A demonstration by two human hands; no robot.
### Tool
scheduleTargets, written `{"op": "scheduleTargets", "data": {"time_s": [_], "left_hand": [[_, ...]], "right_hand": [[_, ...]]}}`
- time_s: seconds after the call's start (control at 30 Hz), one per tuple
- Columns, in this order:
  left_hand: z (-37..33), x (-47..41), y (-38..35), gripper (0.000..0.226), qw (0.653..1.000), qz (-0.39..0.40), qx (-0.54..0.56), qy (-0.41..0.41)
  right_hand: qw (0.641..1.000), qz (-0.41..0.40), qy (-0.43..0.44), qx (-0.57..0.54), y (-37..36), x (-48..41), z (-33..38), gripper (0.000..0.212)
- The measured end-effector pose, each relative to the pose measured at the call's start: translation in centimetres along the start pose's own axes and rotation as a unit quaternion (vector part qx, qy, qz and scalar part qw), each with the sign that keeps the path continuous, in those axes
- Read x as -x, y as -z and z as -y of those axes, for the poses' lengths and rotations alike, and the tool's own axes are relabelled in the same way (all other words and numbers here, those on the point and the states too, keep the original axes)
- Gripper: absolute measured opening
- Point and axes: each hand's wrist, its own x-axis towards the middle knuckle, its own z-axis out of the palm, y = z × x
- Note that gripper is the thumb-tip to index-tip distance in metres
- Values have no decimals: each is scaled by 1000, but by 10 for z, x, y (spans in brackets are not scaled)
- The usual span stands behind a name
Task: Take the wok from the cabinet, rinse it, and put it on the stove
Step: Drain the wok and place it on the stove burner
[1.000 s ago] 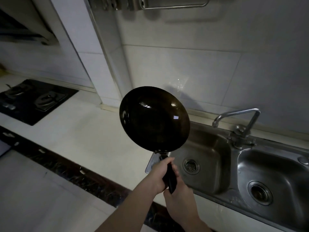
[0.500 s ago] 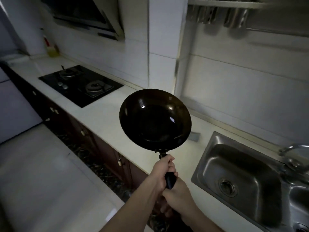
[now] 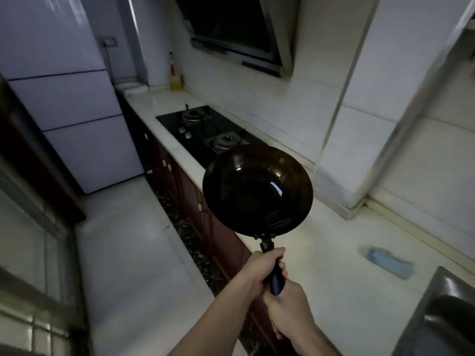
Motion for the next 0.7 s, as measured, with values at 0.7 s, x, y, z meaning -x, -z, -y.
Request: {"op": "scheduleTargets", "data": {"time_s": [0.7], "left_hand": [[-191, -107, 170, 18, 979, -182, -27, -91]], "right_hand": [[989, 84, 63, 104, -159, -202, 170, 38]]}}
